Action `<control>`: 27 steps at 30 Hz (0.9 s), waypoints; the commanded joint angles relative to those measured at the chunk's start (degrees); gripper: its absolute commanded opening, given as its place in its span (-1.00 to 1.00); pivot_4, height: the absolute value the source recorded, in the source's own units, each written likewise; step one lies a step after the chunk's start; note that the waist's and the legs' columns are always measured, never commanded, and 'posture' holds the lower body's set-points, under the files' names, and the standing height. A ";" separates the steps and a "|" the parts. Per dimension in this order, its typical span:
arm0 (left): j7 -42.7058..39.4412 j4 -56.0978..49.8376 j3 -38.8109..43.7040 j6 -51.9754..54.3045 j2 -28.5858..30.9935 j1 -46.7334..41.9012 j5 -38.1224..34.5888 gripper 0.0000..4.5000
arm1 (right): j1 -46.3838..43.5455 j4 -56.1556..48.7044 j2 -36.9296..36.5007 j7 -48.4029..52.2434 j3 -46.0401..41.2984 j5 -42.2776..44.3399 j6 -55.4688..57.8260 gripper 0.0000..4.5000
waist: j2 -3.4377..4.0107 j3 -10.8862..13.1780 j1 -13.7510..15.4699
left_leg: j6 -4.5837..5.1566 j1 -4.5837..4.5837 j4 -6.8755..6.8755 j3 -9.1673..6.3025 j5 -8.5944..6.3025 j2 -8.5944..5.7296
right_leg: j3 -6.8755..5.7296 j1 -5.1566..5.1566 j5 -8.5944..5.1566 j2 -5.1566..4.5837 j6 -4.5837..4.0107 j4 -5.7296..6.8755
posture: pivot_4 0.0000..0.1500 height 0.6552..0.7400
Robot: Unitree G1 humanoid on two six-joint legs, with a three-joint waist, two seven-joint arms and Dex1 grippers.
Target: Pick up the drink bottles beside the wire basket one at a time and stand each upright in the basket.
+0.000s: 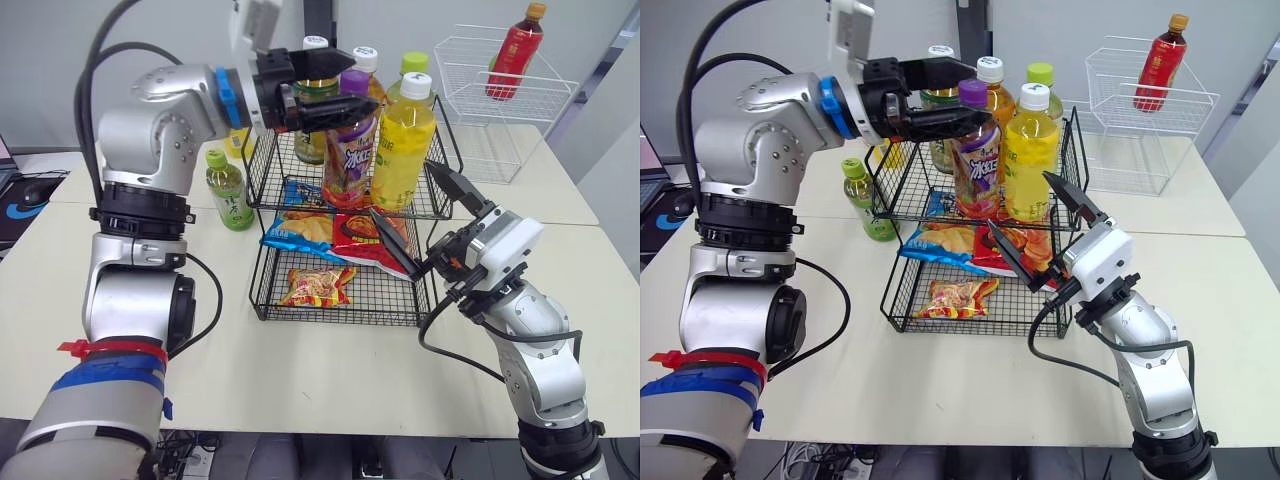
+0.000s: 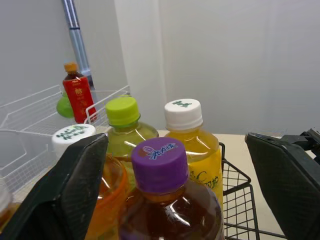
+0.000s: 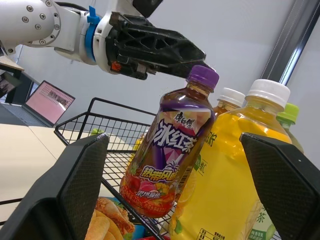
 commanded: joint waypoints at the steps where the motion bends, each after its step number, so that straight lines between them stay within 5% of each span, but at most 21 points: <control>1: 4.15 -9.93 6.69 4.70 3.83 3.75 -4.09 0.98 | -0.86 -2.25 -0.74 1.99 0.10 2.49 -0.67 1.00 | 0.01 -0.01 -0.22 | 0.00 0.02 0.00 0.01 0.00 0.00 | 0.03 0.00 0.00 0.00 0.00 0.01 | 1.00 1.00; 12: 20.71 -35.18 32.88 18.31 16.12 34.40 -11.04 0.98 | -12.32 4.86 -5.82 17.64 3.09 16.84 9.15 1.00 | 0.03 -0.01 -1.35 | 0.01 0.23 -0.01 0.03 -0.01 0.04 | 0.10 0.05 -0.01 -0.01 -0.02 0.29 | 1.00 1.00; 18: 27.61 -49.68 51.38 21.33 8.74 60.75 -14.91 0.98 | -16.67 10.82 -7.03 23.90 3.98 20.76 13.64 1.00 | -0.06 -0.07 -0.95 | 0.18 0.18 0.02 0.02 -0.11 0.02 | 0.02 0.08 0.00 -0.10 -0.03 0.27 | 1.00 1.00; 27: 31.87 -58.82 55.85 15.69 -1.52 82.32 -18.09 0.98 | -18.14 14.02 -5.20 26.00 4.81 19.77 12.80 1.00 | -0.11 -0.10 0.06 | 0.26 0.18 -0.01 -0.09 -0.15 0.04 | -0.12 0.15 0.00 -0.13 -0.03 0.14 | 1.00 1.00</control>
